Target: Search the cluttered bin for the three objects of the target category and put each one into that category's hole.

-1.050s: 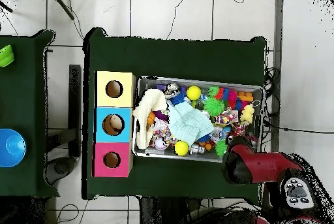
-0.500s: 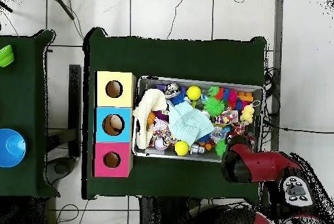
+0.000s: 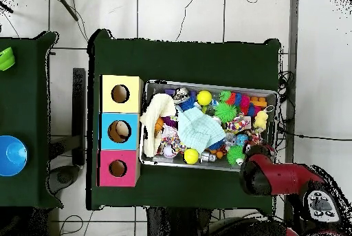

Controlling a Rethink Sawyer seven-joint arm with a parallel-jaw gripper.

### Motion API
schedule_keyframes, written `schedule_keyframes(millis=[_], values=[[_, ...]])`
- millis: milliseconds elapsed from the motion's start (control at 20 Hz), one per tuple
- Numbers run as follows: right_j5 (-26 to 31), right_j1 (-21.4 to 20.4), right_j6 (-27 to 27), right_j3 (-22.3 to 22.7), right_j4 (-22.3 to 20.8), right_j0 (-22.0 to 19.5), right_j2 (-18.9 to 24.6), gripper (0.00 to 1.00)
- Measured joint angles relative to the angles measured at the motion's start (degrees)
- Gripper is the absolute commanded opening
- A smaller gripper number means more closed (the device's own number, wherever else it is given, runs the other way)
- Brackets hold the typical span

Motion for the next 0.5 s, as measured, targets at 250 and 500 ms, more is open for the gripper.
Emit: schedule_keyframes(millis=[250,500], values=[[0.0,-0.2,0.0,0.0,-1.5,-1.8,1.1,1.00],[0.0,-0.5,0.0,-0.1,-2.7,-3.0,2.7,1.00]])
